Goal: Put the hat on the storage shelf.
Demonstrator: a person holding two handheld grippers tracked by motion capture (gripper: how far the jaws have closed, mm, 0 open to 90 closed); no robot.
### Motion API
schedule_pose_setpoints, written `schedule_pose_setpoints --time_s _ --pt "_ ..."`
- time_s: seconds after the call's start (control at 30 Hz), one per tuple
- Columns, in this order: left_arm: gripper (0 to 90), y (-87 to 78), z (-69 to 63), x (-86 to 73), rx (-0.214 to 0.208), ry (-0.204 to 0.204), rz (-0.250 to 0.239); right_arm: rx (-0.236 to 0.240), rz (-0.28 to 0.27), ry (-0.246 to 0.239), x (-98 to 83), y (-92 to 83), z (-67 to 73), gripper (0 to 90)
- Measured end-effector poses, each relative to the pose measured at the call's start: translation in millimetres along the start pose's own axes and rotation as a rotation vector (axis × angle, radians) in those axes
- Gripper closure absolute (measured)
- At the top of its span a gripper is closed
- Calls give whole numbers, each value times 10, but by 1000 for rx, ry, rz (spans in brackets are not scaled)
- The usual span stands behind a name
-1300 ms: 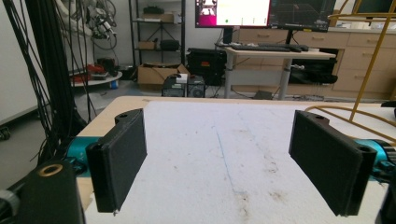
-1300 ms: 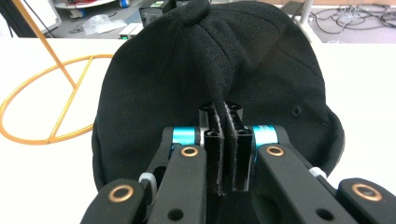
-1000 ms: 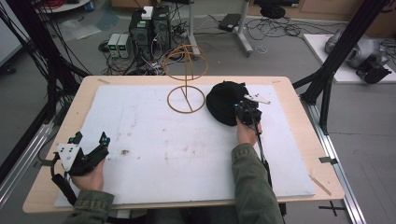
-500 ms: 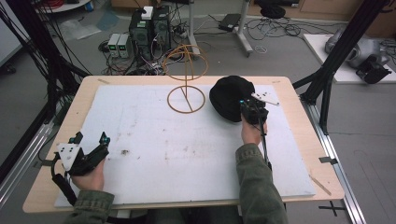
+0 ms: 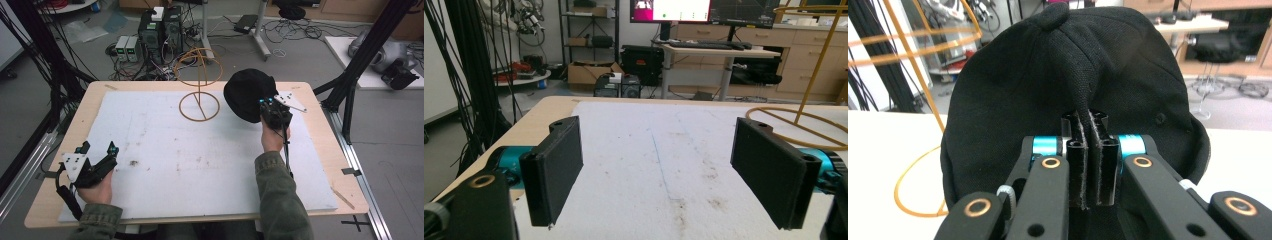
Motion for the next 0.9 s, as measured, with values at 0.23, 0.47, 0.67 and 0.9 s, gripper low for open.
schedule_pose_setpoints --time_s 0.23,0.47,0.67,0.9 --pt "212 -8 -8 4 -4 -2 0 23 -72 42 97 -102 12 874" --pt "212 -3 -8 5 -6 -2 -6 46 -116 47 271 -158 28 874" --pt "212 -9 6 11 4 -10 -13 75 -181 43 493 -237 90 874" --pt "211 -7 12 14 16 8 -20 90 -210 24 643 -250 168 874"
Point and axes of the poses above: each handheld gripper's, and its own axes: y roughly forward along the jaws, x roughly out of its top, z roughly to its left, the point moved 3 cm from there along y, roughly forward along the jaws, and after that the axes turned 6 degrees about z, right-handed, at the moved point
